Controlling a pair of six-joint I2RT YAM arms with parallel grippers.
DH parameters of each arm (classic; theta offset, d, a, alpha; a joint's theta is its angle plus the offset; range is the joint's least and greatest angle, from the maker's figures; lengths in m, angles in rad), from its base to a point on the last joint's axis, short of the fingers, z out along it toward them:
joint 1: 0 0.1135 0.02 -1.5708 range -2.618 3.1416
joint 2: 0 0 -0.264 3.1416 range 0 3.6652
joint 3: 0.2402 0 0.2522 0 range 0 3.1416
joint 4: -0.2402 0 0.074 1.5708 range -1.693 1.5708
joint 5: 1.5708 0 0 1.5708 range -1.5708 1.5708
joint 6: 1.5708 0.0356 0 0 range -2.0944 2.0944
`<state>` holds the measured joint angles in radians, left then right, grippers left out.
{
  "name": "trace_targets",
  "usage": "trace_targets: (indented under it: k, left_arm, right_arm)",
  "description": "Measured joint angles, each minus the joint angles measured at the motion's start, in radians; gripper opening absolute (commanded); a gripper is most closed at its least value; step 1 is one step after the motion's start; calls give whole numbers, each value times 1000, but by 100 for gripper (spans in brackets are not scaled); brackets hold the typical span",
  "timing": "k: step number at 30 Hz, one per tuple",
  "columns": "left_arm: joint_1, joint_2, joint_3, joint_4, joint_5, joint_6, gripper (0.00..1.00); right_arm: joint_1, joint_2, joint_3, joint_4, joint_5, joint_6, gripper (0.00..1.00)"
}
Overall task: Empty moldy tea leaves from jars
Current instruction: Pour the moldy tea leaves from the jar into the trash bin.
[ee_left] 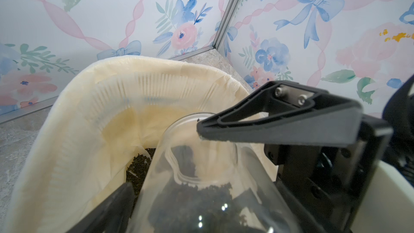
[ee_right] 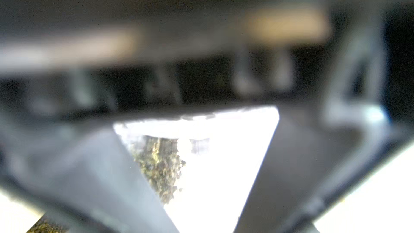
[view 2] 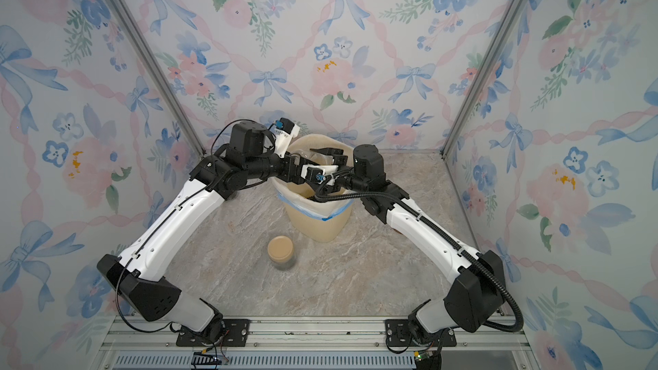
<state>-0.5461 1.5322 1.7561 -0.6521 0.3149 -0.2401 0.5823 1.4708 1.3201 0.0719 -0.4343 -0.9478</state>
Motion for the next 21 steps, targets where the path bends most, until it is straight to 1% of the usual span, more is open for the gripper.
trace_targets:
  k: [10, 16, 21]
  left_arm:
    - [3, -41, -3, 15, 23, 0, 98]
    - [3, -41, -11, 27, 26, 0, 98]
    - [2, -47, -11, 30, 4, 2, 98]
  right_arm:
    - [-50, 0, -30, 16, 0, 67, 59]
    - [-54, 0, -36, 42, 0, 104, 58]
    - [-61, 0, -38, 60, 2, 142, 58]
